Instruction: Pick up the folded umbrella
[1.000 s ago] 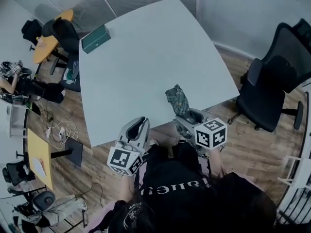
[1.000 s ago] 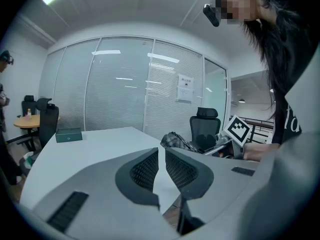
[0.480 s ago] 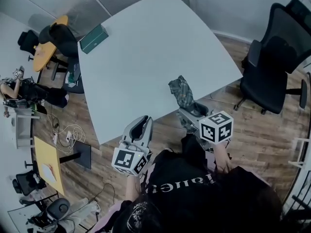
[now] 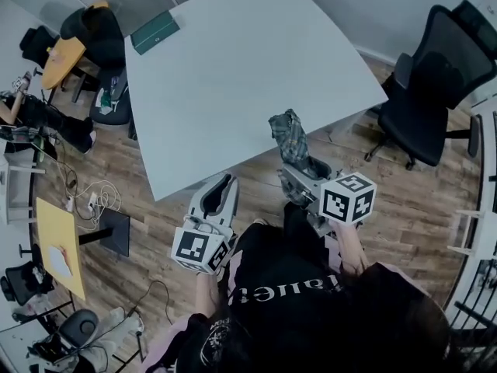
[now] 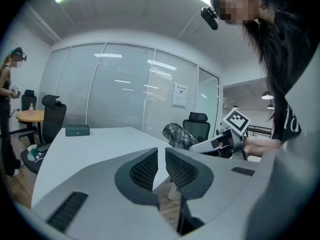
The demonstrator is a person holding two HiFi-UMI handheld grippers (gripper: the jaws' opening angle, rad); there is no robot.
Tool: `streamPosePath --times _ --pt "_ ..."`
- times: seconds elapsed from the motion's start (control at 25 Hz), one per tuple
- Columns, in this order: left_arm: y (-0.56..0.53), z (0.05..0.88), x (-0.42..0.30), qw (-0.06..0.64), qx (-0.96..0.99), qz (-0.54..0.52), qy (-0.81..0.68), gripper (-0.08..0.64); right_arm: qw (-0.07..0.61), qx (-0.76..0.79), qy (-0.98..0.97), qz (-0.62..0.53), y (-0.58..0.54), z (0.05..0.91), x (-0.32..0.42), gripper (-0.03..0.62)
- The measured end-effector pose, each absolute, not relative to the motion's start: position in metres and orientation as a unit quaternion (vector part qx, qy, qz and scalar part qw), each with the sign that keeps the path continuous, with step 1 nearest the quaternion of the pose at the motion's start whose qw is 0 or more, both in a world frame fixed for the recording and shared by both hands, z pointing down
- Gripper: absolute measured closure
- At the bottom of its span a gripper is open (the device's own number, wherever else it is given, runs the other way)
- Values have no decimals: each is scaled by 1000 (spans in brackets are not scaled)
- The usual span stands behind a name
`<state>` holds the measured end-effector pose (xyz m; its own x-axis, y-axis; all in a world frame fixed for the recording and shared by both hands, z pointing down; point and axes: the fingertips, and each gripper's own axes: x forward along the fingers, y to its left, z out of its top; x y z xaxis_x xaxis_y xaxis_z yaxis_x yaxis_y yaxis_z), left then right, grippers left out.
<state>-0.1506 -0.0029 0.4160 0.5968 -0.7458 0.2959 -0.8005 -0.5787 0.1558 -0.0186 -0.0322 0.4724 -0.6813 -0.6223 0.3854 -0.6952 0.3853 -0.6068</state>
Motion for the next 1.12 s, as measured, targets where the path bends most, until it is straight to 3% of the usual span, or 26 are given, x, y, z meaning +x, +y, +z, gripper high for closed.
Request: streamPosePath --times 0.4,1.12 --pt "56 415 -202 132 892 78 -426 500 41 416 -824 383 37 463 -65 360" --pt "87 406 -230 111 902 52 -414 500 54 411 -833 367 79 454 -108 360"
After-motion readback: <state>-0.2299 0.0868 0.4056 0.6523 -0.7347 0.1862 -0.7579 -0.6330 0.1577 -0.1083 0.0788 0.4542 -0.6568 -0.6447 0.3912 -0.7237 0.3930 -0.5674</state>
